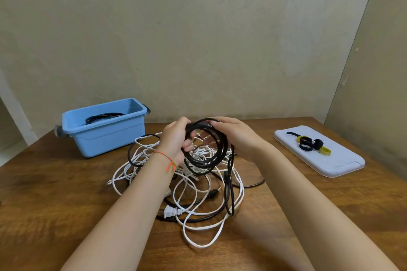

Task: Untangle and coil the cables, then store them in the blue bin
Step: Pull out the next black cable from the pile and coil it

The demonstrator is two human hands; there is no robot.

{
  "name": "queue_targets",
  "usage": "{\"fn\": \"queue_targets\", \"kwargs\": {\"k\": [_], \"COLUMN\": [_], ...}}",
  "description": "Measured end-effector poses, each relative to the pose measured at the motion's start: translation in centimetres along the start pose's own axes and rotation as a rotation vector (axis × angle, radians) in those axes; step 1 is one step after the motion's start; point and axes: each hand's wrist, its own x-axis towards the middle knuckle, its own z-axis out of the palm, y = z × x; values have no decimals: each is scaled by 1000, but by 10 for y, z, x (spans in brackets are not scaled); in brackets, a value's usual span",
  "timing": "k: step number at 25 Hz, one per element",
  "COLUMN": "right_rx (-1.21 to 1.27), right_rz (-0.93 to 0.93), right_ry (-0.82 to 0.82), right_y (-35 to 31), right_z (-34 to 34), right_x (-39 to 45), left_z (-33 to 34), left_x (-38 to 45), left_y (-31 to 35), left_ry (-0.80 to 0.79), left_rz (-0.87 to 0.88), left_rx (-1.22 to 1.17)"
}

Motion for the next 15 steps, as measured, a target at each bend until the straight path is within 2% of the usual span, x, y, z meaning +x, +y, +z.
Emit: {"fn": "queue_targets", "kwargs": {"k": [5, 7, 10, 15], "right_rx": [507, 451, 258, 285], "right_rz": [73, 16, -68, -54], "right_ry": [-31, 25, 234, 417], "right_y": [12, 13, 13, 8], "right_z": [7, 9, 16, 7], "right_x": [3, 4, 7, 12], "left_z": [2, 1, -1, -7], "left_x": [2, 5, 4, 0], "left_y": [1, 1, 1, 3], "left_ry": [33, 25, -11, -86], "left_rz": [-10, -49, -92, -121], "left_rx": [-180, -218, -215, -194]}}
